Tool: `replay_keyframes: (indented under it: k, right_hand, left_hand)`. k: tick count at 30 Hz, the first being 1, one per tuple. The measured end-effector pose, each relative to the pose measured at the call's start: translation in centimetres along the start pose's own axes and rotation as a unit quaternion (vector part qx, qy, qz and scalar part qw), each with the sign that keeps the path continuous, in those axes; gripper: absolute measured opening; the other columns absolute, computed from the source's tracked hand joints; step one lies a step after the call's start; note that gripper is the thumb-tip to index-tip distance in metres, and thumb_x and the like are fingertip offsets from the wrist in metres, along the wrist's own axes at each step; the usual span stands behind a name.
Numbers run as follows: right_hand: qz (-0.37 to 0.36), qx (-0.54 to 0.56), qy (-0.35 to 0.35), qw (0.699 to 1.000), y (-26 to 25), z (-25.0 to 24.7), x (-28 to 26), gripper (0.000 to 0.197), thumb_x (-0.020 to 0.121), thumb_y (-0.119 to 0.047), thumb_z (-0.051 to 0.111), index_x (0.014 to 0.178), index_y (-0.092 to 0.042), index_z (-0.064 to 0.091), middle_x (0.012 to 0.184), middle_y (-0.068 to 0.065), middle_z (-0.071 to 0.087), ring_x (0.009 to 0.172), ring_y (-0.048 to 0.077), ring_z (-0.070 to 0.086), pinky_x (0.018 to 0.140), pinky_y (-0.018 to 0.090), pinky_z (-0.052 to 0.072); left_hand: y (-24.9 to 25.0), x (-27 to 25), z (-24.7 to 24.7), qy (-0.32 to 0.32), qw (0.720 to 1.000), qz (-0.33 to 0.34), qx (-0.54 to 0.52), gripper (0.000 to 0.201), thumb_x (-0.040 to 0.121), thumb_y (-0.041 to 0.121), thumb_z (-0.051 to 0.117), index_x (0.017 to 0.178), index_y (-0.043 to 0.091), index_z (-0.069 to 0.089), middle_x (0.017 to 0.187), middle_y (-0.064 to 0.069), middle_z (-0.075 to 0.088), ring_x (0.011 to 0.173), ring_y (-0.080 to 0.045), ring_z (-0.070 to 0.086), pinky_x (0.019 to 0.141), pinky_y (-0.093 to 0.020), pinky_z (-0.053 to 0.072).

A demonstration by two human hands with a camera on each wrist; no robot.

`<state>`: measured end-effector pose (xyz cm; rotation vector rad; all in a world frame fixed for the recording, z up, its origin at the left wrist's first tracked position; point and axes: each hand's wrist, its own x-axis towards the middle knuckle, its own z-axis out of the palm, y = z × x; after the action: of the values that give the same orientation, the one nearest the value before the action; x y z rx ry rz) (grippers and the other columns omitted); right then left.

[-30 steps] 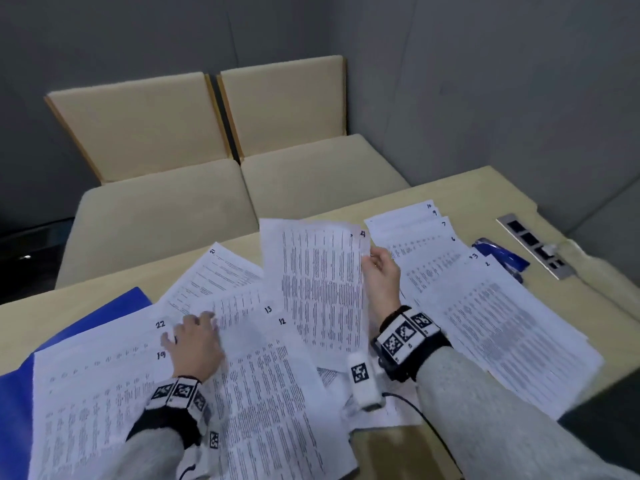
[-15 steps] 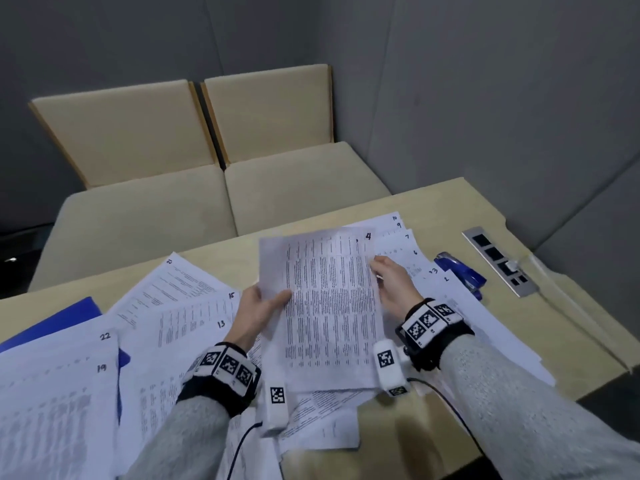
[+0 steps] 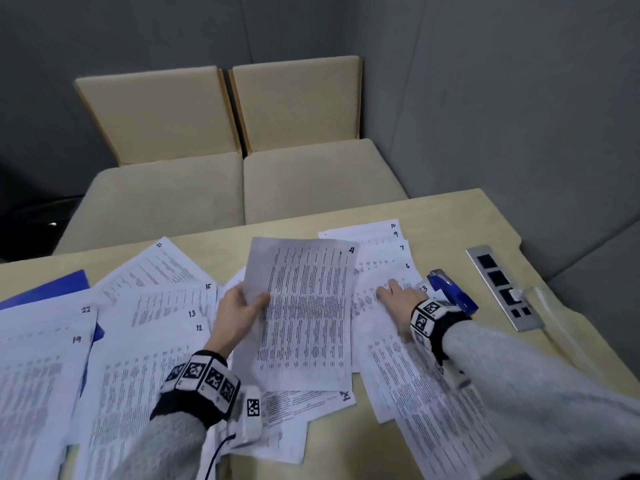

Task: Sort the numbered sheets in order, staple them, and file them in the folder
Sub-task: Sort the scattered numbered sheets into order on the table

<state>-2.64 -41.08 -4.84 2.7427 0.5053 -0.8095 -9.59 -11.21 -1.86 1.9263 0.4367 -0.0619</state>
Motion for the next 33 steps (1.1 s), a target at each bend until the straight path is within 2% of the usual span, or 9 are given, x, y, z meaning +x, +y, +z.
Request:
replay_keyframes:
  k: [4, 10, 14, 16, 19, 23, 26, 29, 33]
  right_hand:
    - [-0.019, -0.019, -0.008, 1.000, 0.8, -0.1, -0.2, 0.096, 0.049, -0.021, 0.092, 0.126, -0.015, 0.035, 0.132, 0.010, 0.030, 0.095, 0.031, 0.060, 0.079, 0.042, 0.052]
    - [-0.060, 0.080, 0.096, 0.990, 1.9, 2.2, -1.9, 0.052, 0.073, -0.002, 0.069, 0.117, -0.014, 0.043, 0.114, 0.005, 0.049, 0.101, 0.026, 0.058, 0.082, 0.039, 0.051]
    - [-0.081, 0.128, 0.151, 0.977, 3.3, 3.4, -3.9, 0.018, 0.083, -0.014, 0.064, 0.096, -0.016, 0.052, 0.105, -0.002, 0.046, 0.093, 0.014, 0.051, 0.079, 0.026, 0.048]
    - [-0.092, 0.153, 0.167, 0.970, 3.9, 3.6, -5.0, 0.016, 0.084, -0.021, 0.064, 0.085, -0.021, 0.048, 0.098, -0.008, 0.042, 0.087, 0.008, 0.045, 0.078, 0.022, 0.045]
    - [-0.103, 0.170, 0.176, 0.964, 4.7, 2.9, -6.5, 0.023, 0.084, -0.029, 0.065, 0.080, -0.023, 0.043, 0.093, -0.010, 0.037, 0.082, 0.007, 0.041, 0.072, 0.020, 0.039]
    - [-0.111, 0.163, 0.163, 0.967, 5.4, 2.0, -7.2, 0.023, 0.084, -0.029, 0.065, 0.079, -0.021, 0.044, 0.091, -0.007, 0.037, 0.077, 0.009, 0.042, 0.056, 0.015, 0.028]
    - [-0.105, 0.164, 0.135, 0.972, 4.8, 1.6, -6.7, 0.018, 0.084, -0.024, 0.064, 0.083, -0.021, 0.046, 0.095, -0.005, 0.043, 0.083, 0.011, 0.048, 0.071, 0.022, 0.043]
    - [-0.092, 0.144, 0.104, 0.980, 3.8, 1.3, -5.8, 0.014, 0.081, -0.021, 0.064, 0.085, -0.018, 0.051, 0.097, 0.000, 0.048, 0.088, 0.018, 0.053, 0.079, 0.033, 0.049]
    - [-0.088, 0.129, 0.058, 0.986, 2.6, 0.9, -4.4, 0.020, 0.077, -0.021, 0.068, 0.081, -0.017, 0.049, 0.091, -0.001, 0.043, 0.084, 0.020, 0.051, 0.071, 0.032, 0.044]
  left_hand:
    - [0.9, 0.0, 0.9, 0.035, 0.999, -0.001, 0.000, 0.020, 0.090, 0.017, 0.064, 0.104, 0.005, 0.056, 0.079, 0.001, 0.064, 0.065, -0.015, 0.061, 0.054, -0.022, 0.046]
    - [2.3, 1.0, 0.4, 0.113, 0.991, 0.021, -0.069, 0.031, 0.089, 0.019, 0.066, 0.112, 0.000, 0.059, 0.098, -0.012, 0.066, 0.080, -0.025, 0.064, 0.070, -0.033, 0.052]
    - [4.2, 1.7, 1.4, 0.209, 0.959, 0.032, -0.188, 0.020, 0.089, 0.014, 0.063, 0.106, 0.007, 0.055, 0.086, -0.001, 0.062, 0.074, -0.017, 0.060, 0.060, -0.024, 0.049]
    - [4.5, 2.2, 3.2, 0.215, 0.950, 0.017, -0.225, 0.022, 0.089, 0.011, 0.063, 0.106, 0.006, 0.050, 0.086, 0.000, 0.060, 0.071, -0.011, 0.056, 0.057, -0.021, 0.047]
    - [3.6, 2.4, 7.1, 0.148, 0.963, -0.020, -0.222, 0.034, 0.083, 0.013, 0.068, 0.111, -0.001, 0.054, 0.096, -0.012, 0.064, 0.073, -0.017, 0.057, 0.061, -0.027, 0.047]
    - [1.3, 0.5, 13.2, -0.020, 0.984, -0.101, -0.146, 0.031, 0.090, 0.010, 0.056, 0.116, -0.007, 0.054, 0.092, -0.013, 0.063, 0.069, -0.020, 0.059, 0.059, -0.029, 0.049]
    - [-0.5, -1.4, 16.2, -0.108, 0.978, -0.153, -0.088, 0.028, 0.092, 0.008, 0.049, 0.114, -0.010, 0.054, 0.080, -0.011, 0.059, 0.060, -0.018, 0.054, 0.047, -0.023, 0.045]
    - [-2.0, -2.8, 17.7, -0.172, 0.964, -0.201, -0.032, 0.018, 0.092, 0.006, 0.041, 0.088, -0.004, 0.056, 0.067, -0.009, 0.051, 0.052, -0.017, 0.044, 0.043, -0.018, 0.033]
    - [-3.2, -4.3, 17.9, -0.248, 0.927, -0.234, -0.157, 0.027, 0.089, 0.006, 0.054, 0.111, -0.008, 0.060, 0.106, -0.024, 0.066, 0.085, -0.030, 0.063, 0.068, -0.034, 0.053]
